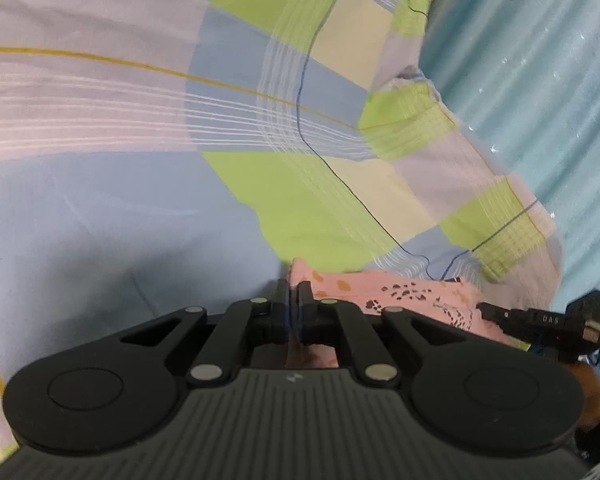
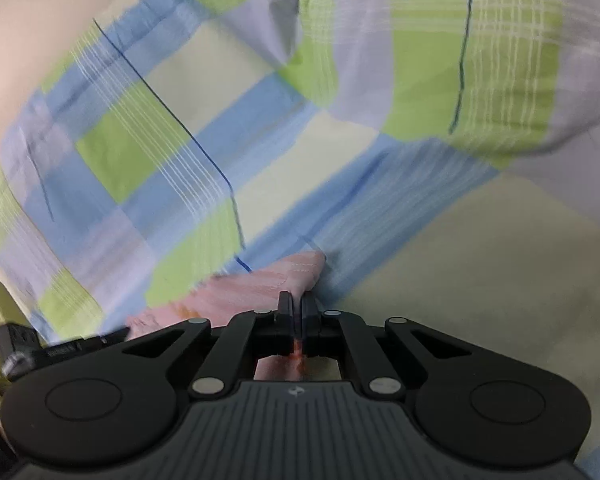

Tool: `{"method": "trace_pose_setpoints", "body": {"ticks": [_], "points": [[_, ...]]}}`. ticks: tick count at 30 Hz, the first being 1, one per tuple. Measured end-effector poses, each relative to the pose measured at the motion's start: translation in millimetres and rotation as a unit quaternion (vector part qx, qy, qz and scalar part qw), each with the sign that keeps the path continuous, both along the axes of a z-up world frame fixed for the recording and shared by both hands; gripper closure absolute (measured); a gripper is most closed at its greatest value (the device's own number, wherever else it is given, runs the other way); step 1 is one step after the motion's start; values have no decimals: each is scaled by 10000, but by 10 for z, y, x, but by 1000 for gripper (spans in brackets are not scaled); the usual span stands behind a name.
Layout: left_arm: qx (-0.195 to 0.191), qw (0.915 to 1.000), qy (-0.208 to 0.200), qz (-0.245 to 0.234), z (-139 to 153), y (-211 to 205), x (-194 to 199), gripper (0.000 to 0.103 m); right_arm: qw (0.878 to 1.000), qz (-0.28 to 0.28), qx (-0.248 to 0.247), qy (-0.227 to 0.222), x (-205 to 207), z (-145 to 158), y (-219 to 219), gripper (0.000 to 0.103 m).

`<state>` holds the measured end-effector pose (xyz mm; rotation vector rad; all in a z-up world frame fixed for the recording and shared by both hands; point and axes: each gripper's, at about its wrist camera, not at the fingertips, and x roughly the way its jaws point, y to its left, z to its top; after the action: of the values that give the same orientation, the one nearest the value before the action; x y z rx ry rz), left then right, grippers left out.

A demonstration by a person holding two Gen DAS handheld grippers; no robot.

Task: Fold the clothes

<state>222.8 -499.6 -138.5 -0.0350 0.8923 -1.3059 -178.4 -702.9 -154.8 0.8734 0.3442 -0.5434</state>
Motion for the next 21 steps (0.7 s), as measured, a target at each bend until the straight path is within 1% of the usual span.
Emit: {"method": "trace_pose_setpoints", "body": {"ticks": [1,2,3,4,6,8,9,10,11,12,13,14,15,16,17,18,19,21], "points": [[72,9999,-80,70,35,17,-12,99,10000,-33,-41,49,-7,4,8,102],[173,9995,-209,133,84,49,-35,96,9997,-105,-188,152,-26,45,35,97],[273,9989,-344,191,133,81,-59,97,9986,-197,-393,294,-49,99,75,85],[350,9976,-572,175,199,129,-115,97,9968,-289,-598,437,-73,154,115,85],[497,9934,-1024,142,329,226,-228,96,9943,-276,-890,523,-146,253,237,85],[445,9891,-1405,24,446,368,-417,96,9932,-169,-1017,540,-234,331,392,85],[410,9861,-1608,-53,496,436,-526,96,9931,-99,-1041,527,-276,366,496,83],[408,9811,-1870,-277,523,495,-691,96,9932,-29,-1050,496,-317,398,603,82],[407,9749,-2131,-505,548,554,-855,92,9933,59,-1052,465,-346,429,714,80],[427,9658,-2436,-783,538,597,-1017,88,9930,167,-1076,461,-368,462,821,79],[510,9496,-2877,-1136,507,638,-1232,87,9916,303,-1154,505,-375,501,933,79],[593,9299,-3312,-1485,475,680,-1447,87,9879,480,-1342,608,-351,545,1049,76],[694,9041,-3798,-1831,417,717,-1657,85,9823,675,-1585,735,-313,592,1164,70],[792,8746,-4265,-2164,358,755,-1865,85,9738,882,-1887,914,-273,643,1287,69],[879,8466,-4674,-2389,296,787,-2025,85,9611,1097,-2256,1153,-225,691,1421,69],[960,8159,-5071,-2605,234,819,-2183,85,9463,1312,-2604,1396,-165,706,1551,69],[998,7822,-5490,-2772,162,851,-2321,85,9299,1526,-2924,1628,-101,702,1676,69],[1085,7364,-5954,-3024,15,882,-2459,86,8932,1869,-3509,2101,33,664,1919,62]]}}
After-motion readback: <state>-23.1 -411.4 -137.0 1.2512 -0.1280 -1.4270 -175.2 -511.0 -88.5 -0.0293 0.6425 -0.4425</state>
